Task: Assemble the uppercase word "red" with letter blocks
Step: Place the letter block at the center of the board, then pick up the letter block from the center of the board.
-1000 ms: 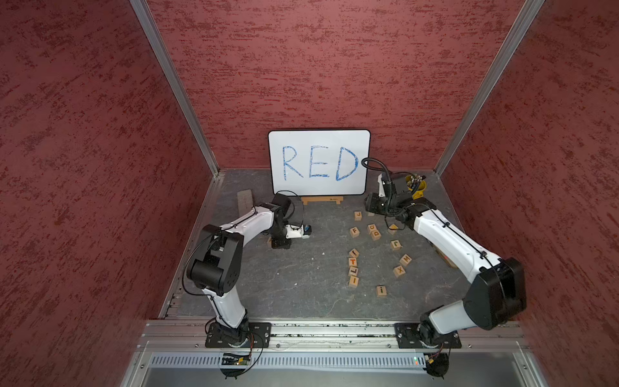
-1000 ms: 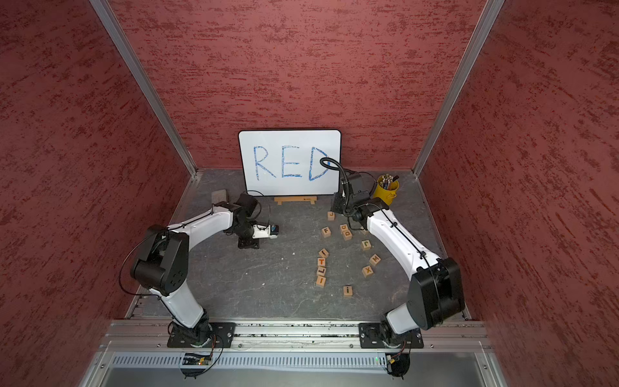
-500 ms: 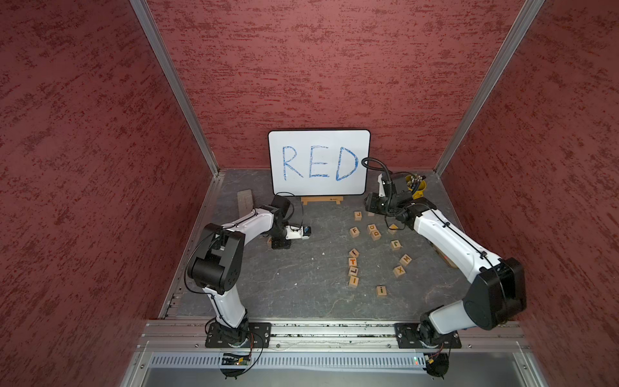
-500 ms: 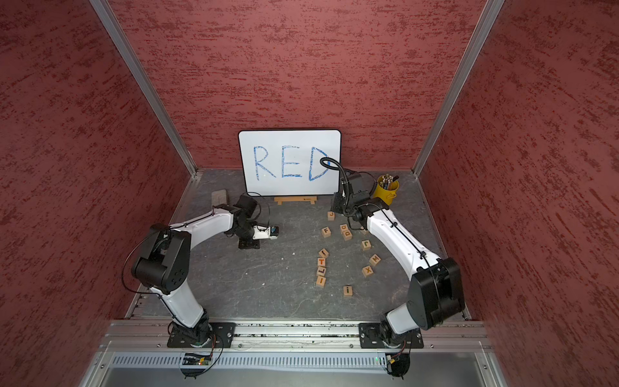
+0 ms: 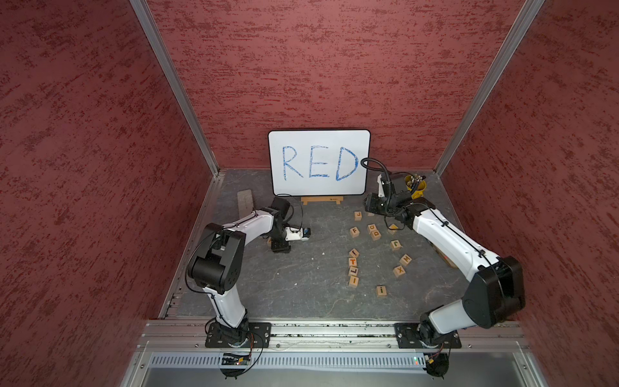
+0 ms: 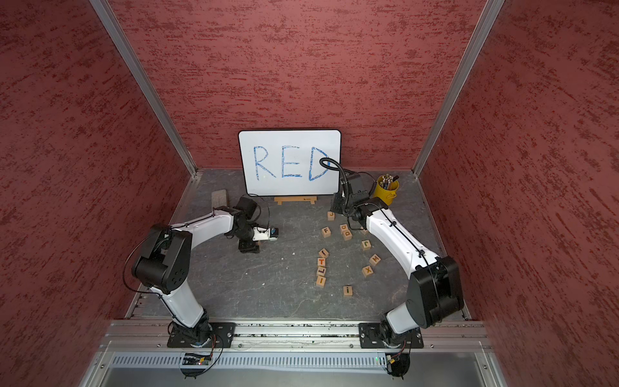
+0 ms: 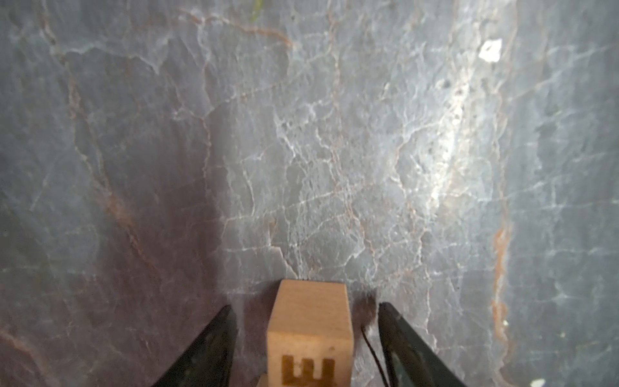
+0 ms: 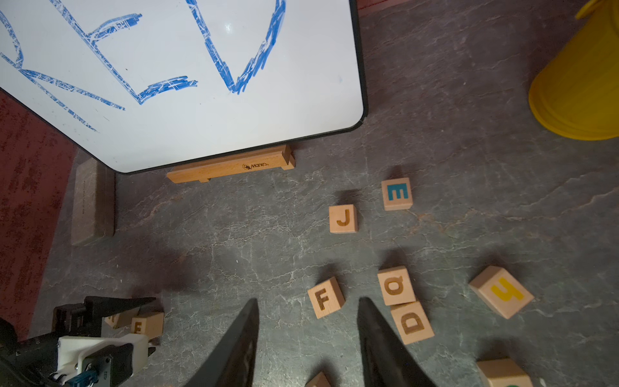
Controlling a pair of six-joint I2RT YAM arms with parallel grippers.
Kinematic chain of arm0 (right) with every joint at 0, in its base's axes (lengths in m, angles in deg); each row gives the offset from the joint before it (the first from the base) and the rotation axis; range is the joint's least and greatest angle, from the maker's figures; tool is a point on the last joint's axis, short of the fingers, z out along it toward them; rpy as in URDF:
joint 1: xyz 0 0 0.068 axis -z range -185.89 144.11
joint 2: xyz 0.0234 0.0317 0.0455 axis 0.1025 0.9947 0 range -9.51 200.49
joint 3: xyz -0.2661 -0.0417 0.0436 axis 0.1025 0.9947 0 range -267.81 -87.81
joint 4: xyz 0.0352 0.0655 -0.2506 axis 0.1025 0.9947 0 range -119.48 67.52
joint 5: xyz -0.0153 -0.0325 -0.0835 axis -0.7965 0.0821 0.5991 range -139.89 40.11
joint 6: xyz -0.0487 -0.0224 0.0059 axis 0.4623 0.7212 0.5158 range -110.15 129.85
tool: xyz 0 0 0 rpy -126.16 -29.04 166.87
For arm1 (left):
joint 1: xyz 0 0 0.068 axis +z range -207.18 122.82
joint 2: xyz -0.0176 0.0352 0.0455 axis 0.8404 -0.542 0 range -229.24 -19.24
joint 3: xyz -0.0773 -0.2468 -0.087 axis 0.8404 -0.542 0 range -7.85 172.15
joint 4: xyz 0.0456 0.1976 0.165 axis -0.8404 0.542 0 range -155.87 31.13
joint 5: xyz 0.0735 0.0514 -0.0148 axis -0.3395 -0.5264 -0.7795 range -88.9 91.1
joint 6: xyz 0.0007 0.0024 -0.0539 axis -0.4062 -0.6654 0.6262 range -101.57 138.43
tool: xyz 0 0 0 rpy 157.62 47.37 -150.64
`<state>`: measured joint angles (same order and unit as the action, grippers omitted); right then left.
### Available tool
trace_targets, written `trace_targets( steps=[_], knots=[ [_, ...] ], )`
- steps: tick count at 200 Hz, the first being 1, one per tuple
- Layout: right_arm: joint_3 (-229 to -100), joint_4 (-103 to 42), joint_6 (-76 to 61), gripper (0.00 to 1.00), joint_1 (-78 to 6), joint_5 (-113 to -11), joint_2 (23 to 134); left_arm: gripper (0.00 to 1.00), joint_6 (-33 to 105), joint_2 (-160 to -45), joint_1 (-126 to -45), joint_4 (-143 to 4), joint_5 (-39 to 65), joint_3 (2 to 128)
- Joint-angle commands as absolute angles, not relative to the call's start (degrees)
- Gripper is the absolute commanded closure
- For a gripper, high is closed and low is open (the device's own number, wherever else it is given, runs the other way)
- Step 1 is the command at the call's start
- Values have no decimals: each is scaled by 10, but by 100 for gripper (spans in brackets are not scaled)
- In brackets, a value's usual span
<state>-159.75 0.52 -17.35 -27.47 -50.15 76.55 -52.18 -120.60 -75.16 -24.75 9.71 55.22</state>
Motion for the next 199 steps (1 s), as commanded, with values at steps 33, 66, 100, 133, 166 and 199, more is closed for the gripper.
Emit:
trace_targets(
  steps=[33, 66, 100, 133, 166, 199],
  knots=[
    [-1601, 4, -177, 50, -272, -498, 759, 13, -482, -1195, -753, -229, 105, 608],
    [-1601, 76, -156, 49, -256, -479, 788, 1, -401, -1176, -759, -175, 139, 670],
    [-1598, 135, -132, 46, -244, -442, 817, 1, -311, -1162, -774, -109, 191, 742],
    [-1580, 131, -113, 42, -233, -434, 841, 0, -239, -1148, -778, -69, 258, 791],
    [-1579, 111, -98, 43, -230, -452, 881, 1, -219, -1128, -789, -40, 285, 804],
    [-1566, 94, -83, 43, -230, -473, 909, 1, -211, -1107, -792, -49, 291, 788]
  ],
)
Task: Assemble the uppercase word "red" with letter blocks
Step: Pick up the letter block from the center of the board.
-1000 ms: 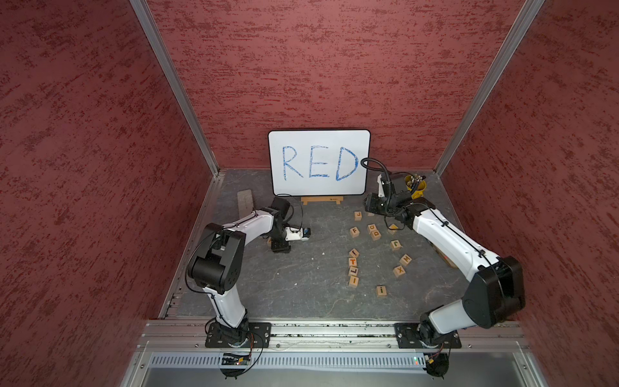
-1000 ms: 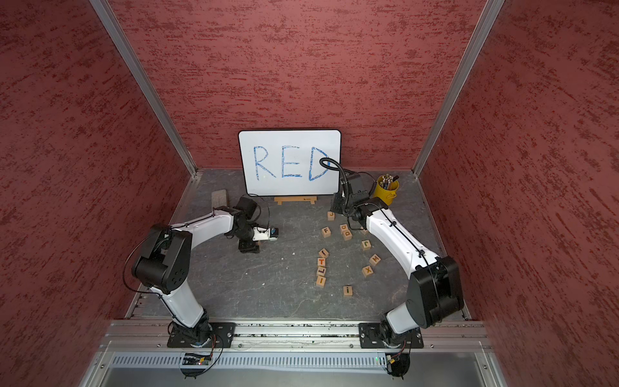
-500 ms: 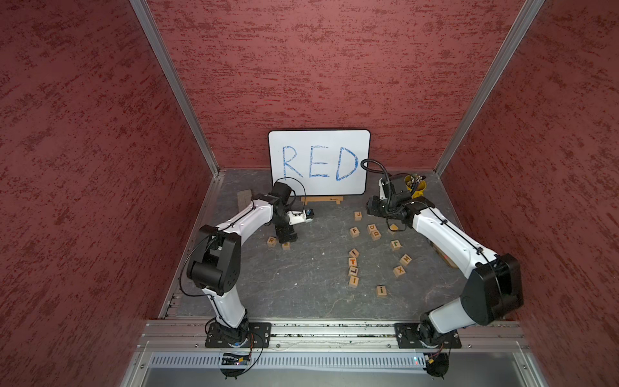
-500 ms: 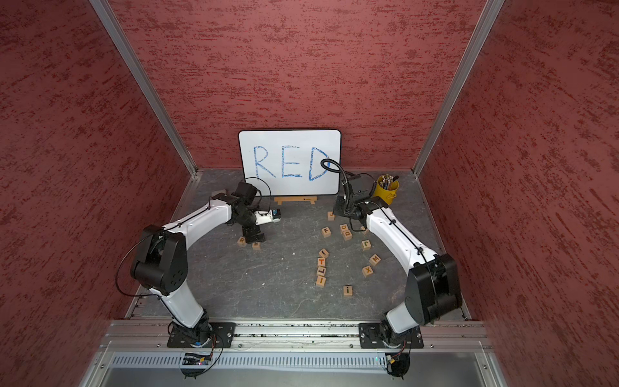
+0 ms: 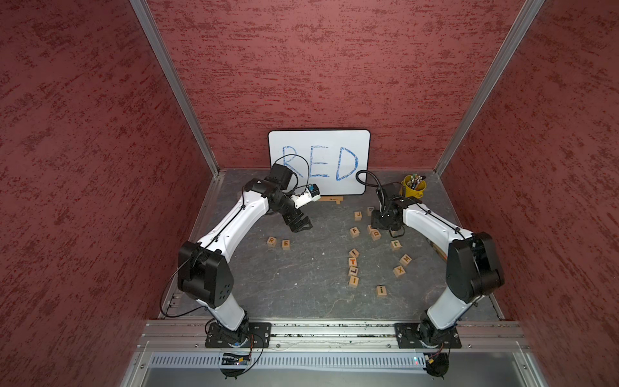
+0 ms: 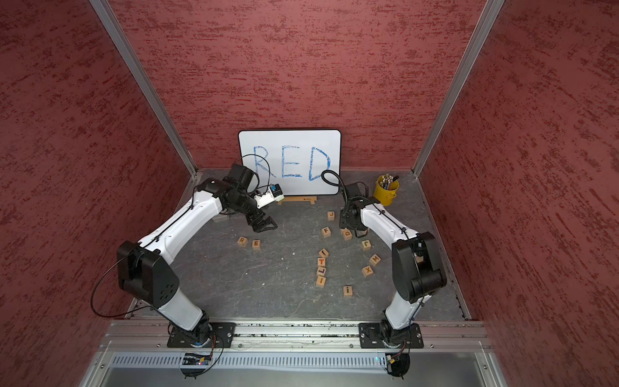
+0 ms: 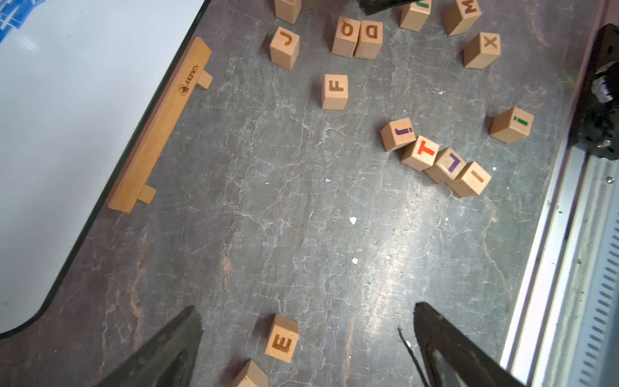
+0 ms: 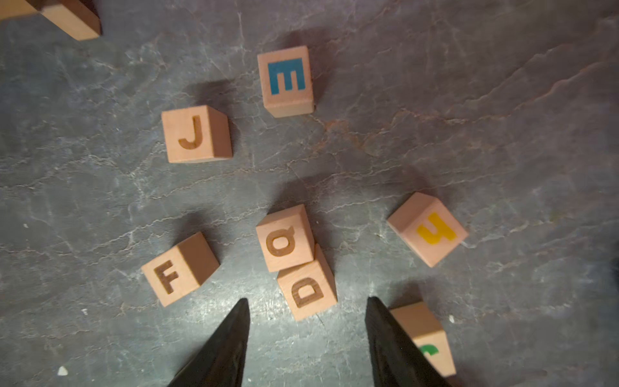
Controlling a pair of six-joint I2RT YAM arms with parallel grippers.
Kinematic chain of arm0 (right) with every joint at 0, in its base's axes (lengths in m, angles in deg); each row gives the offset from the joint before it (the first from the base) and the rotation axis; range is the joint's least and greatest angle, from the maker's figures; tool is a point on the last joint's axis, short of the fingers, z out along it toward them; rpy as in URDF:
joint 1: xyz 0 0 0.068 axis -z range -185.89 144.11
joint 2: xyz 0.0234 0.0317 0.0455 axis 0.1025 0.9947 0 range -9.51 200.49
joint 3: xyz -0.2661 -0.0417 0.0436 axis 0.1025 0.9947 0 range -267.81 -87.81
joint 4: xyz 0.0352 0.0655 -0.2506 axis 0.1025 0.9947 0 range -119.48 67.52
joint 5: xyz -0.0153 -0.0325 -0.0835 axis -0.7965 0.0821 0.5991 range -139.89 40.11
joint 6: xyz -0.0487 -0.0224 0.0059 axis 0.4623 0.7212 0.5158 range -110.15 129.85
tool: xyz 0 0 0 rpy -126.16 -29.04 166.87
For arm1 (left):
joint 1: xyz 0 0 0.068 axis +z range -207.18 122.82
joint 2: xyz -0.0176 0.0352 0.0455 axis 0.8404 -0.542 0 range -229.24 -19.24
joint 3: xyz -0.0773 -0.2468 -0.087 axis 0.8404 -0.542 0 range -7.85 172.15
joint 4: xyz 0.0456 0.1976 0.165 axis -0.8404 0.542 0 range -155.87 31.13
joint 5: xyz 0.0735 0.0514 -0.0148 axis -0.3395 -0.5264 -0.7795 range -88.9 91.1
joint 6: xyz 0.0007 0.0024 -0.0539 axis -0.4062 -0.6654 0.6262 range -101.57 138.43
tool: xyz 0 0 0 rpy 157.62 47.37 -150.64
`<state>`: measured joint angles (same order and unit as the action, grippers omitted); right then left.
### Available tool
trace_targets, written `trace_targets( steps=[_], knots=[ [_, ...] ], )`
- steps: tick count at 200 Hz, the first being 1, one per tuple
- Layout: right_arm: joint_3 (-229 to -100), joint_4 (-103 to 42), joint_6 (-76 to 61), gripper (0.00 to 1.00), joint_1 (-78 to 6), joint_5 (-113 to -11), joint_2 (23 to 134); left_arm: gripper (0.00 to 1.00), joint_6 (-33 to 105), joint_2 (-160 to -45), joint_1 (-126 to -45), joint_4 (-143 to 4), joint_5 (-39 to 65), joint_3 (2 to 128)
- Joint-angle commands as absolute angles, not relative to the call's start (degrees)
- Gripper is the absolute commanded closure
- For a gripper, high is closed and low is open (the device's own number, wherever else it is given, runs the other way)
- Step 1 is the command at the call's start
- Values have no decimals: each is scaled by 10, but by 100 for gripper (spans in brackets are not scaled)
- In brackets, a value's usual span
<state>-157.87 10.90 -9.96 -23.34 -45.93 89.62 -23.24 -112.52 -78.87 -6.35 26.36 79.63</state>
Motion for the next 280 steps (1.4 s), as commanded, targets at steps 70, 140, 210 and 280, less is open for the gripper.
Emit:
trace_targets(
  steps=[70, 140, 210, 280],
  knots=[
    [-1542, 82, -69, 44, -231, -480, 922, 0, -207, -1107, -792, -49, 289, 778],
    [-1555, 71, -53, 46, -231, -489, 950, 0, -202, -1105, -792, -54, 289, 767],
    [-1555, 69, -48, 54, -233, -497, 959, 0, -205, -1092, -792, -55, 280, 752],
    [-1568, 87, -42, 70, -233, -499, 959, 0, -200, -1078, -792, -60, 279, 734]
  ],
)
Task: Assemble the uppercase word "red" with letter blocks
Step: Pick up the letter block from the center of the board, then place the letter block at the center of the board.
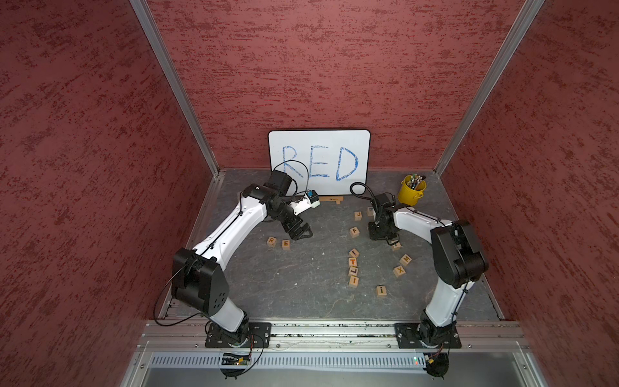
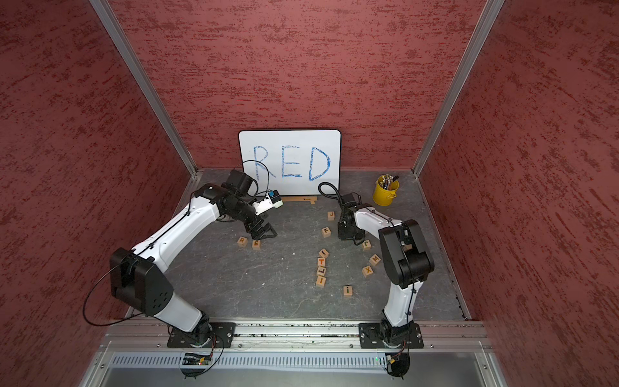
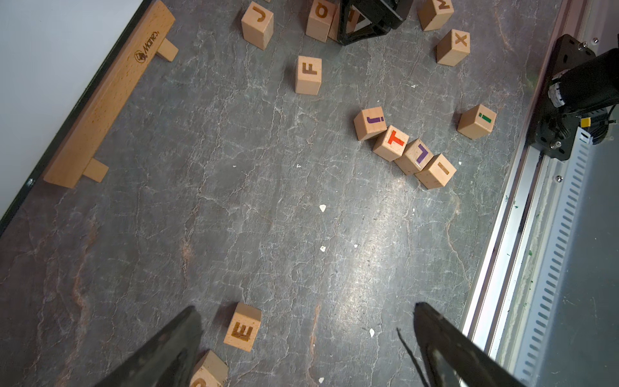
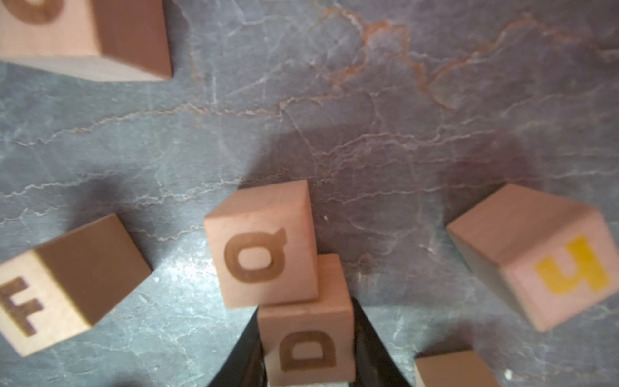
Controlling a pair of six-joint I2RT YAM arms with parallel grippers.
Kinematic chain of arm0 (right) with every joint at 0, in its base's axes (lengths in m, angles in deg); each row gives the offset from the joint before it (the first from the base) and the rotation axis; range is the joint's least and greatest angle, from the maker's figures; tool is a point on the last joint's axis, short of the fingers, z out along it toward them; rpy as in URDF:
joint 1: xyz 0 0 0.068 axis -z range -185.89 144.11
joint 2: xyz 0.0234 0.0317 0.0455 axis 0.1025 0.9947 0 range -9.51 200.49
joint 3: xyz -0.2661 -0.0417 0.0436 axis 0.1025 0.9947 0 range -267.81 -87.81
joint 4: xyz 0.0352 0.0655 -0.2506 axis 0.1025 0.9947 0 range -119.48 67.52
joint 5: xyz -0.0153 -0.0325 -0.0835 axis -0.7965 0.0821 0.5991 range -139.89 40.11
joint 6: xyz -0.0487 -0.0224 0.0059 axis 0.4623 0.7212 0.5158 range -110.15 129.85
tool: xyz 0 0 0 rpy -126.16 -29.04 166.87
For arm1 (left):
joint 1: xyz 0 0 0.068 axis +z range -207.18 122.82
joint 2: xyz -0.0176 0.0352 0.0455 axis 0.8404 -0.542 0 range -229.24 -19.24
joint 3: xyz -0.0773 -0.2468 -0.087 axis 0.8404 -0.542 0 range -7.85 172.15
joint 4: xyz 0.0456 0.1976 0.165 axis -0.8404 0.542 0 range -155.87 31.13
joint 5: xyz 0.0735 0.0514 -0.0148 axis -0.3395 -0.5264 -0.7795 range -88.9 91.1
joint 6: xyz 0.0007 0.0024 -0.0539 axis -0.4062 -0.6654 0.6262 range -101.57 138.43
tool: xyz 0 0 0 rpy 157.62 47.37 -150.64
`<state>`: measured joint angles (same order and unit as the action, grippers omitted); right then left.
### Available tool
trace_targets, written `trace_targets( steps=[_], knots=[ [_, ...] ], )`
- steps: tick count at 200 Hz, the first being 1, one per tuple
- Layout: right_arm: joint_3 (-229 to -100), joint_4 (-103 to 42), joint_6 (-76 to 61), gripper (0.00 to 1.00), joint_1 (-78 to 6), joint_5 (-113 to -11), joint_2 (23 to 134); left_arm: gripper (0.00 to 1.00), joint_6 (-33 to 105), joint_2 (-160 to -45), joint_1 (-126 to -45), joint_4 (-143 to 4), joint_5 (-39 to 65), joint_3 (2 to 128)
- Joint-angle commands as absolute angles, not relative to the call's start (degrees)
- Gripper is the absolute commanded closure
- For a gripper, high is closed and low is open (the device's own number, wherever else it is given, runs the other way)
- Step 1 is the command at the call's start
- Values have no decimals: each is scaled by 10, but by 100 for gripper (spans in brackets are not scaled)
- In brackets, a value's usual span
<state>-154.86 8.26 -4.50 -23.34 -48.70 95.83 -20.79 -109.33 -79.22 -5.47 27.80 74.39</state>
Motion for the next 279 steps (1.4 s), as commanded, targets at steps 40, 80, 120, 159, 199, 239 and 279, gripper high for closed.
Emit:
trace_targets(
  steps=[40, 80, 120, 159, 199, 239, 279],
  knots=[
    [-1569, 104, -42, 75, -237, -502, 950, 0, -191, -1075, -791, -69, 275, 726],
    [-1576, 145, -51, 75, -272, -492, 925, 0, -179, -1075, -782, -81, 279, 723],
    [-1619, 199, -78, 75, -331, -477, 897, 0, -151, -1085, -756, -95, 283, 736],
    [-1675, 220, -103, 74, -395, -489, 907, 0, -113, -1070, -708, -116, 290, 731],
    [-1728, 216, -116, 74, -445, -499, 958, 0, -95, -1038, -624, -125, 300, 705],
    [-1781, 217, -117, 73, -487, -508, 1027, 0, -93, -1003, -566, -129, 293, 669],
    [-1840, 236, -118, 72, -527, -501, 1097, 0, -93, -989, -533, -125, 312, 650]
  ],
)
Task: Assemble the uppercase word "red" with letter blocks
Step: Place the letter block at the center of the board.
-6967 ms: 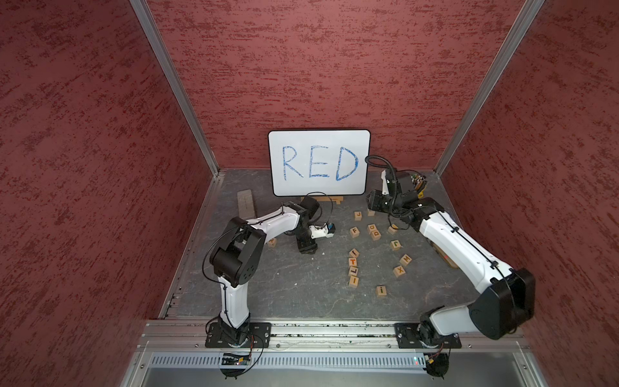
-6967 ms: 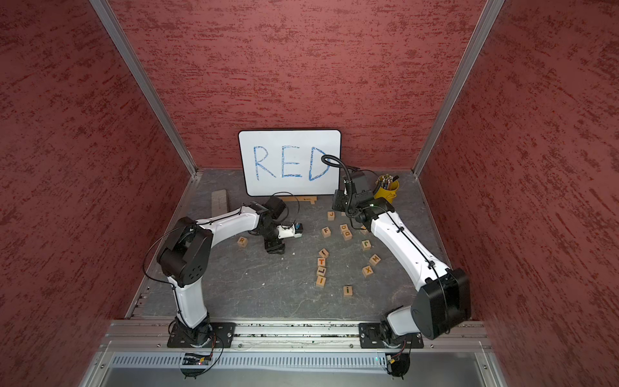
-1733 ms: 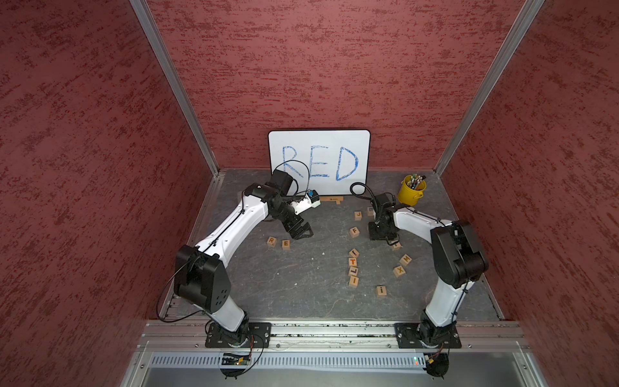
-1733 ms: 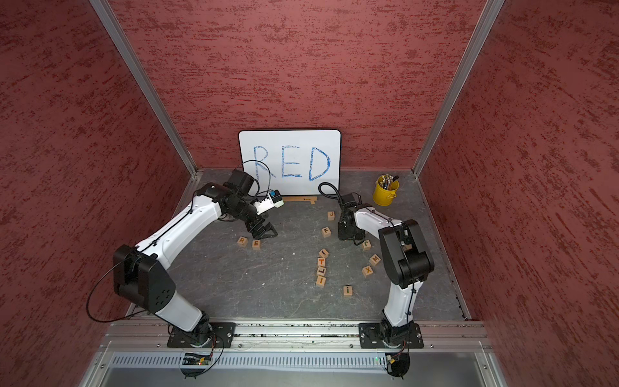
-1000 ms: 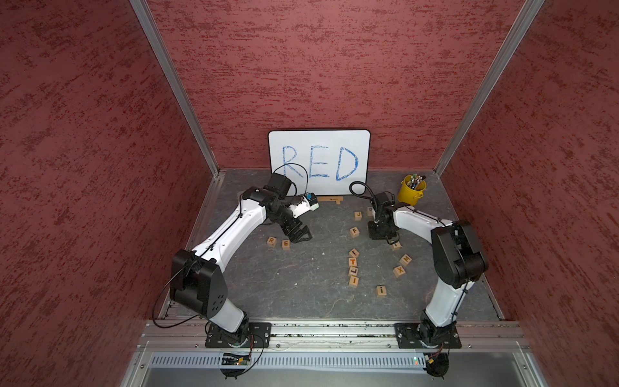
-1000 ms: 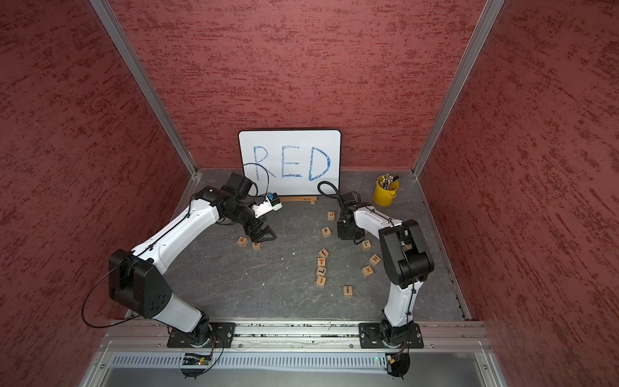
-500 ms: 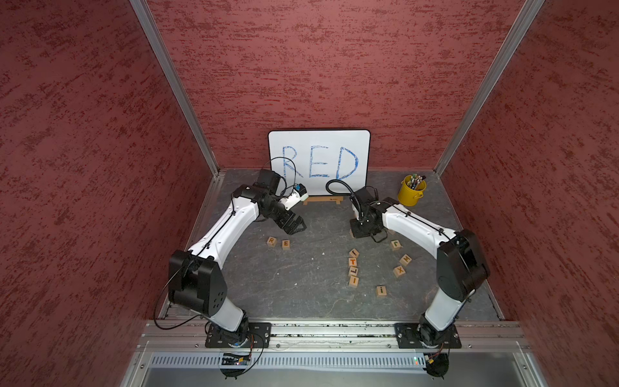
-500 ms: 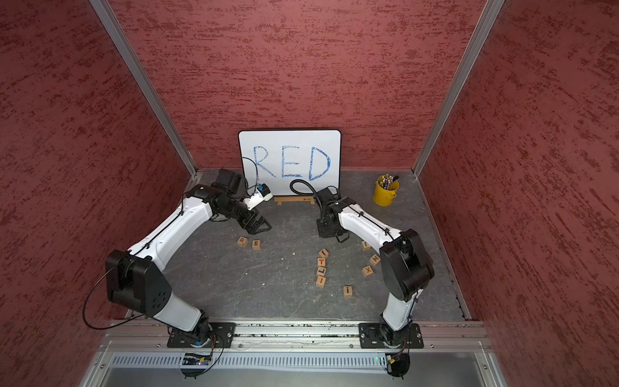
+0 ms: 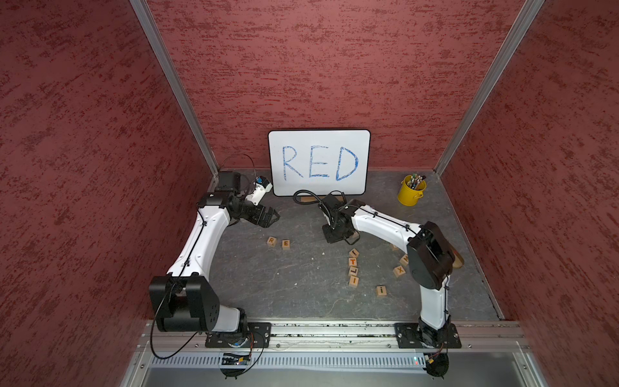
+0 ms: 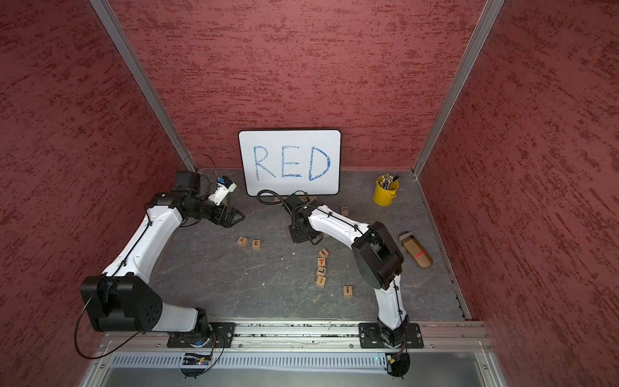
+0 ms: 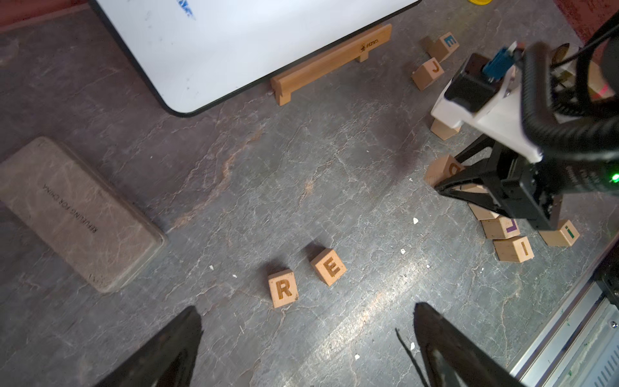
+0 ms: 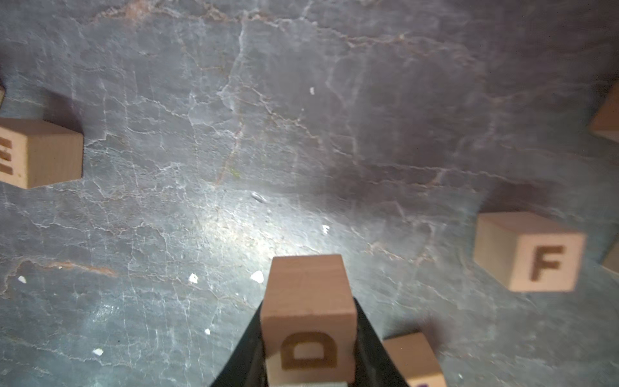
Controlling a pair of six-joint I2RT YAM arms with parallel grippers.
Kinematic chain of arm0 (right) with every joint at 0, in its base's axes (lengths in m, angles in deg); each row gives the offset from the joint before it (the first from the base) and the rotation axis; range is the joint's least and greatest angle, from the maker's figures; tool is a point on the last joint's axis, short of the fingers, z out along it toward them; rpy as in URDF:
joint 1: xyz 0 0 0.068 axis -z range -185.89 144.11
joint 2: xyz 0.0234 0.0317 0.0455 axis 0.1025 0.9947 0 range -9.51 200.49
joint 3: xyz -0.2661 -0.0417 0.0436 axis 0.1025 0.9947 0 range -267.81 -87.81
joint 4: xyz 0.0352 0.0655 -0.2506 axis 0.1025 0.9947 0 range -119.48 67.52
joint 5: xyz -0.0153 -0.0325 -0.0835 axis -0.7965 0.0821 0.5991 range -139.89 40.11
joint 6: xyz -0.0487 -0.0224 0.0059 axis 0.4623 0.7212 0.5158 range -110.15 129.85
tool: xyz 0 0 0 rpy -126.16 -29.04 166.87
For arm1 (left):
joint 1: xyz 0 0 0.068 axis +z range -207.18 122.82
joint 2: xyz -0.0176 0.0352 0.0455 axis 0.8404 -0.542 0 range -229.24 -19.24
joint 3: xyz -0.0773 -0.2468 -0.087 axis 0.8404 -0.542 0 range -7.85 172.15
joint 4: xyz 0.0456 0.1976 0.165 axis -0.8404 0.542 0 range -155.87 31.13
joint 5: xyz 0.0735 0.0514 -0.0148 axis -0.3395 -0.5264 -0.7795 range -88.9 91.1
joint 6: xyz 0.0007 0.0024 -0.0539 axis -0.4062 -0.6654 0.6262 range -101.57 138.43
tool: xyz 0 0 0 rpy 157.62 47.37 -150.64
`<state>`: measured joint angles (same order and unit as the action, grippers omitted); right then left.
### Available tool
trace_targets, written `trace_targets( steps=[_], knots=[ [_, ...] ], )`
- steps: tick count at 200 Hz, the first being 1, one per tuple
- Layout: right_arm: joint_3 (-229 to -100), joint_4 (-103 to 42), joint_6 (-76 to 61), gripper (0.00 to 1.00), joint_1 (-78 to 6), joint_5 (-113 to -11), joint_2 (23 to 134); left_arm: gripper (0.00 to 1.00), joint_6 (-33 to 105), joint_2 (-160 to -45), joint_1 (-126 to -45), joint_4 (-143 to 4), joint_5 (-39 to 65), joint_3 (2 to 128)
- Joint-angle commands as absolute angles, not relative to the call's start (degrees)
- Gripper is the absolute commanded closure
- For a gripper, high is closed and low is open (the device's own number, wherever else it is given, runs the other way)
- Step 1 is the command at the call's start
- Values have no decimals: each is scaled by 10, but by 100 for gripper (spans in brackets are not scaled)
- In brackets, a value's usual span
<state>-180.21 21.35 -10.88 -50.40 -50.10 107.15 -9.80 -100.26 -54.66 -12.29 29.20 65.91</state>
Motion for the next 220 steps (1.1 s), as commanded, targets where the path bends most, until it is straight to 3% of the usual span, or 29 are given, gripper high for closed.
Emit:
trace_targets(
  steps=[1, 145, 220],
  knots=[
    [-1841, 237, -118, 72, -527, -501, 1099, 0, -93, -989, -533, -125, 312, 649],
    [-1889, 239, -129, 64, -556, -485, 1173, 0, -76, -953, -511, -127, 314, 605],
    [-1897, 229, -136, 51, -556, -470, 1166, 0, -80, -945, -510, -115, 316, 614]
  ],
)
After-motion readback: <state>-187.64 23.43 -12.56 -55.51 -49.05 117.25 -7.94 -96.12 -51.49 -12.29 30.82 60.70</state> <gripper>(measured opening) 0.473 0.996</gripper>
